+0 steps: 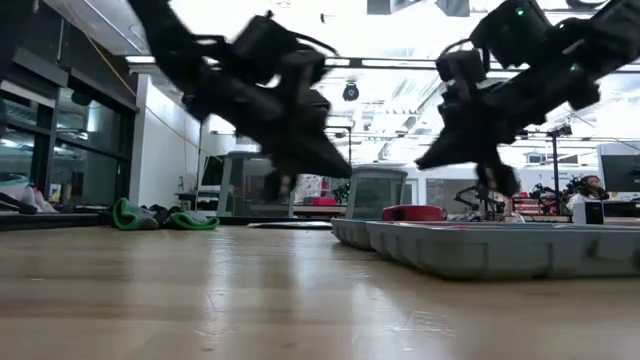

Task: Prefit tool cases
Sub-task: Put the tape measure into the gray prefit tool case

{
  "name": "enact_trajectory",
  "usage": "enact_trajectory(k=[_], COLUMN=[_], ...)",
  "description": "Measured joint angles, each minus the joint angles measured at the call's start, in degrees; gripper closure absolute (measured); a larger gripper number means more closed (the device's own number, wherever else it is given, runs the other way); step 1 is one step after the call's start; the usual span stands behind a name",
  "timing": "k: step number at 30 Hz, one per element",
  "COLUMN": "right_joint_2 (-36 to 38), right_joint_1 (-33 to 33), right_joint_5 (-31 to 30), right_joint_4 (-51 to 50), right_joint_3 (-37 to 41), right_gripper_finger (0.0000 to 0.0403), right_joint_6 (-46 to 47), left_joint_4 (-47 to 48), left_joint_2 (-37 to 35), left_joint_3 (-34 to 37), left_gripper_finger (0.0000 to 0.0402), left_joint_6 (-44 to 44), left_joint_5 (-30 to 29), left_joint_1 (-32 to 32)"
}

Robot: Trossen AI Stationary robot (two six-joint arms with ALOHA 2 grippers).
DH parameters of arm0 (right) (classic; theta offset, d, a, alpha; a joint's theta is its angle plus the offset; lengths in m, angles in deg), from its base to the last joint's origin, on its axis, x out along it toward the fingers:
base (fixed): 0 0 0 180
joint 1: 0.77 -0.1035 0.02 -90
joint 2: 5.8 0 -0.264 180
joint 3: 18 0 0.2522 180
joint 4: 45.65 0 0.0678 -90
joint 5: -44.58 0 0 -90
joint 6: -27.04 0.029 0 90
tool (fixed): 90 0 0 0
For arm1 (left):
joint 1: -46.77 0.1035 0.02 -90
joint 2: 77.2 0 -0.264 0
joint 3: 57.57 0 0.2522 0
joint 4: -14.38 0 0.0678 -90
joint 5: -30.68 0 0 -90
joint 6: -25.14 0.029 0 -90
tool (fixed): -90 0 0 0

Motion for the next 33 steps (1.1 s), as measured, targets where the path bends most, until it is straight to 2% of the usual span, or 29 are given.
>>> enact_trajectory(k=[4,8,11,18,26,33], right_joint_2=[5.5,8.0,8.0,4.2,1.8,1.8], right_joint_1=[0.0,0.0,0.1,1.4,5.3,9.4], right_joint_5=[-4.4,-6.6,-6.6,-5.5,-3.4,-0.3], right_joint_4=[-16.0,-24.2,-26.2,-26.9,-21.9,-25.0], right_joint_3=[-1.6,-2.0,-2.0,-2.0,-2.0,-4.6], right_gripper_finger=[0.0403,0.0403,0.0403,0.0403,0.0403,0.0403], right_joint_6=[0.8,2.6,2.4,0.3,-5.2,-10.8], left_joint_4=[1.2,8.0,11.5,11.7,12.5,15.3], left_joint_2=[5.3,7.8,8.1,8.1,9.7,12.3], left_joint_3=[-7.2,-11.8,-13.2,-13.4,-13.5,-18.1], left_gripper_finger=[0.0401,0.0401,0.0401,0.0402,0.0401,0.0401], left_joint_6=[2.6,5.2,7.7,7.6,6.2,5.8], left_joint_5=[3.0,2.7,2.6,2.6,6.1,6.7], left_joint_1=[1.5,3.2,4.3,6.3,6.8,6.5])
